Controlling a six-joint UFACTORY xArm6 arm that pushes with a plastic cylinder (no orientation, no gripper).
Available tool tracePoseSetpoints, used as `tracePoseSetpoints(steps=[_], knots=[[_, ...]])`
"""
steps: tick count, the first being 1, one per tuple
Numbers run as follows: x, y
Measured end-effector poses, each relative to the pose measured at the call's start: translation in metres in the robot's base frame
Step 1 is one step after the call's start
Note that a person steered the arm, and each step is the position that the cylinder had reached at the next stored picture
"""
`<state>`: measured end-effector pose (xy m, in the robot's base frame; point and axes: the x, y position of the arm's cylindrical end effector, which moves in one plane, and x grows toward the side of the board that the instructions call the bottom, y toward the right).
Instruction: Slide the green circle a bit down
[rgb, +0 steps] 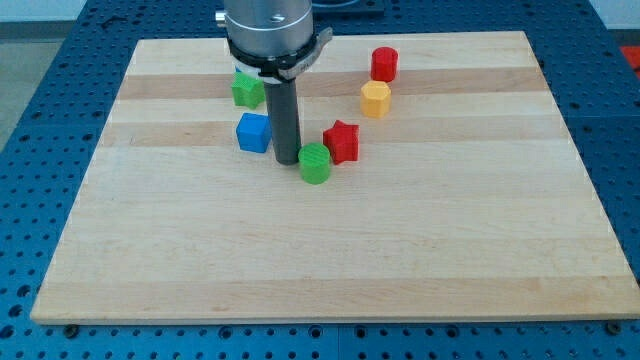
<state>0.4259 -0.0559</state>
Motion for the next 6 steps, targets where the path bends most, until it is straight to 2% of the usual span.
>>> tracePoseSetpoints(steps=[1,2,4,6], knots=[[-0.036,-0.013],[-0.038,-0.014],[-0.04,-0.021],[-0.006,0.018]])
